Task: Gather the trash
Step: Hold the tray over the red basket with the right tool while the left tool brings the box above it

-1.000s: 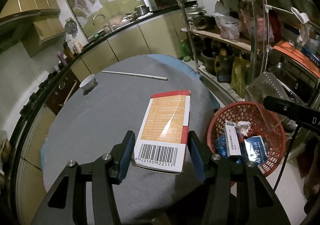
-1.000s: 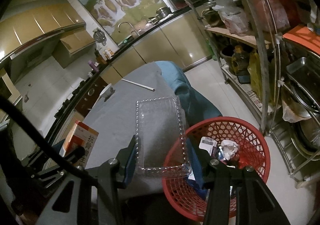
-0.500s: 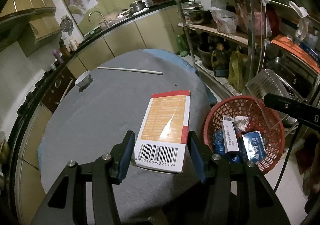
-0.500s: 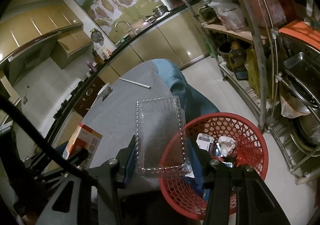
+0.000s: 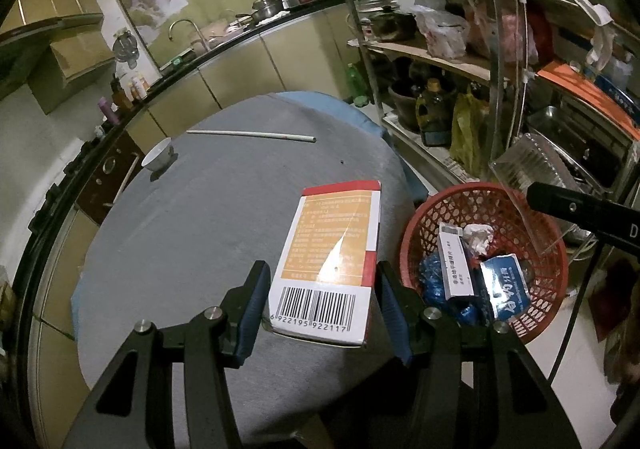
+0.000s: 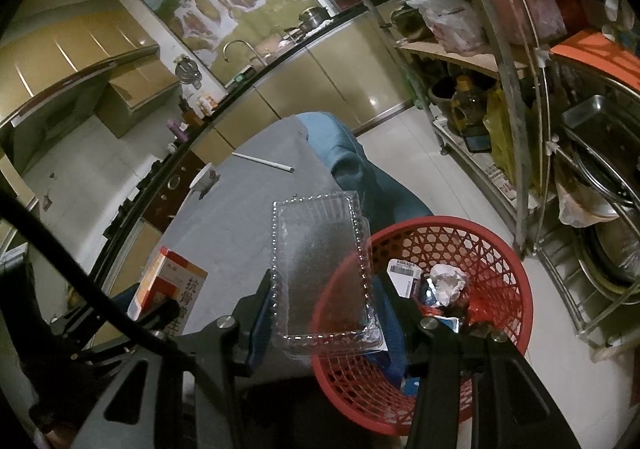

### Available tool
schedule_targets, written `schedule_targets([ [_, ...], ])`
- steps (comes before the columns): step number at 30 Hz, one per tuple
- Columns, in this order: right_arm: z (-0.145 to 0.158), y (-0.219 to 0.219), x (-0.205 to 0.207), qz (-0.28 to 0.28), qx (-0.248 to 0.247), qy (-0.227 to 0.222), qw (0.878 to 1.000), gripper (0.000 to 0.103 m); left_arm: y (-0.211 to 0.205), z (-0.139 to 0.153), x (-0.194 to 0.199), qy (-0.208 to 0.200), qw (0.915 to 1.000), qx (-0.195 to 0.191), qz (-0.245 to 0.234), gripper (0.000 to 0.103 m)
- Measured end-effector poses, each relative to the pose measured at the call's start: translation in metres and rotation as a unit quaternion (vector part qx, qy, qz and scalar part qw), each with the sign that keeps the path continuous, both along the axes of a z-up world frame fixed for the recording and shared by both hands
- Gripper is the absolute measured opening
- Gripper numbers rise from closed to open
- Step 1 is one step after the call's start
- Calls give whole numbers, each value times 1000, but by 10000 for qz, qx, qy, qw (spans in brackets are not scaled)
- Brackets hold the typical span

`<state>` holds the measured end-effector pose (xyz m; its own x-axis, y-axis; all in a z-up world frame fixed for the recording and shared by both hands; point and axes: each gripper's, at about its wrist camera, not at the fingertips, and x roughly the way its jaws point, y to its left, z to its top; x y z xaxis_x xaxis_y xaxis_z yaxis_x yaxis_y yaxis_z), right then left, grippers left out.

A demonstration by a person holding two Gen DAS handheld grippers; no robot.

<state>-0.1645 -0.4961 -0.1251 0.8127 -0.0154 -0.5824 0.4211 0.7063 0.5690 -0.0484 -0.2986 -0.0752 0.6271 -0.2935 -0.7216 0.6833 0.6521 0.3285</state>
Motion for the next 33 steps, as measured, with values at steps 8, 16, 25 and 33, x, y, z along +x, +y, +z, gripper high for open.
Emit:
schedule_targets([
  [8,-1,-4,-2,-44,33,6,10000,50,-3,-3,-2,73,9999,29,-74,55],
  [16,-2,-5,-3,-61,67,27,10000,50,-7,-6,-3,205,9997,51,-151,56],
  [25,-3,-8,-5,-98,101,32,9999,50,-10,-12,-4,351,9991,95,-220,56],
  [33,-7,-13,-9,-184,165,68,9997,50,-17,-17,-4,543,9978,49,-380,56],
])
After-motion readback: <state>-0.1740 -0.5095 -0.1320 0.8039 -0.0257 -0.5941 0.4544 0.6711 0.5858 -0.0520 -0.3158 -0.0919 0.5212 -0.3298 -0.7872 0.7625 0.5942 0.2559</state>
